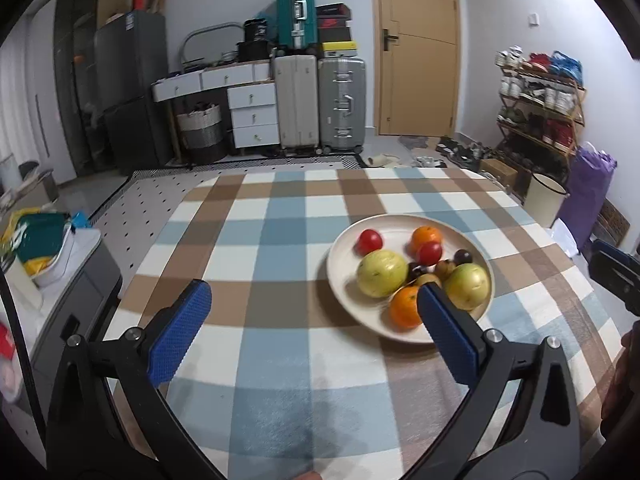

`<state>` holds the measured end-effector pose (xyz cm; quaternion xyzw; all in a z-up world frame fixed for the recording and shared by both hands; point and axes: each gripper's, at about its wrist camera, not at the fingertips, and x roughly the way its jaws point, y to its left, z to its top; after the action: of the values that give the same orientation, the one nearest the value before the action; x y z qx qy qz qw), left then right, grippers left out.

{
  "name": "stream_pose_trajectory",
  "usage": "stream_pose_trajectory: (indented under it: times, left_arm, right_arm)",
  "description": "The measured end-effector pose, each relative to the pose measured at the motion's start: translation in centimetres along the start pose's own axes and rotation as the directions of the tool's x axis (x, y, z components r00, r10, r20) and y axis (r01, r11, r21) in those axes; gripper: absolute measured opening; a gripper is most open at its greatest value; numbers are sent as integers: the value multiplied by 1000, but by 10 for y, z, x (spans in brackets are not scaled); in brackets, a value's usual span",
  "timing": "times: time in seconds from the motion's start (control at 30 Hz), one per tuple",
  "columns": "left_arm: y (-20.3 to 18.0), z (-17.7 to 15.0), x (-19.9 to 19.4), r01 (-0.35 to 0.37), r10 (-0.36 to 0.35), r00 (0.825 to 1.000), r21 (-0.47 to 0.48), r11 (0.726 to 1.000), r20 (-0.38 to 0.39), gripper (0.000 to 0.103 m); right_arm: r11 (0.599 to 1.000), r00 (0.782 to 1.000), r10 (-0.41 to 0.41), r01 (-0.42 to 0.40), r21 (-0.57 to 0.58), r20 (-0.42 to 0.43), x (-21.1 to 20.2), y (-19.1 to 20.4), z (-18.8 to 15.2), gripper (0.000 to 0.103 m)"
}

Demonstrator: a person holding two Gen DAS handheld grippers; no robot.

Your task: Organize fruits

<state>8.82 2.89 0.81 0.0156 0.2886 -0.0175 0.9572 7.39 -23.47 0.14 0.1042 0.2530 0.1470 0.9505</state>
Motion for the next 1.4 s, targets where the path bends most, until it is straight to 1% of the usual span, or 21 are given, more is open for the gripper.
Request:
stream_pose_trajectory:
  times: [0.1, 0.3, 0.53, 0.73, 0.8, 0.9, 0.97, 1.17, 1.4]
  left_arm:
    - [10, -11, 5, -19, 19, 1000, -23, 1000, 0, 102]
    - [28, -31, 8, -49, 52, 997, -62, 997, 55, 102]
    - [29, -45, 16, -66, 69, 995, -41, 997, 71, 103]
    - [28, -47, 13, -74, 78, 992, -44, 996, 97, 102]
    - [27, -48, 8, -86, 90, 989, -42, 995, 119, 102]
    - [23, -48, 1, -85, 88, 983, -29, 996, 158, 102]
    - [20, -49, -2, -78, 79, 981, -15, 997, 177, 103]
    - [18, -48, -3, -76, 78, 981, -16, 997, 180, 102]
    - [18, -48, -3, -77, 78, 981, -14, 997, 178, 103]
  right_arm:
    - [999, 999, -34, 34, -40, 13, -1, 0, -9, 101]
    - [998, 998, -57, 58, -35, 39, -2, -8, -23, 101]
    - [992, 994, -93, 97, -81, 53, -2, -5, -31, 101]
    - [990, 992, -86, 96, -105, 94, -7, -1, -33, 101]
    - [990, 991, -81, 93, -106, 111, -11, -1, -33, 103]
    - [990, 988, -78, 92, -107, 129, -14, -1, -33, 103]
    - [989, 989, -80, 94, -113, 126, -13, 1, -33, 103]
    - [986, 989, -84, 100, -137, 120, -11, 5, -34, 103]
    - [986, 989, -86, 101, -131, 117, -11, 6, -34, 103]
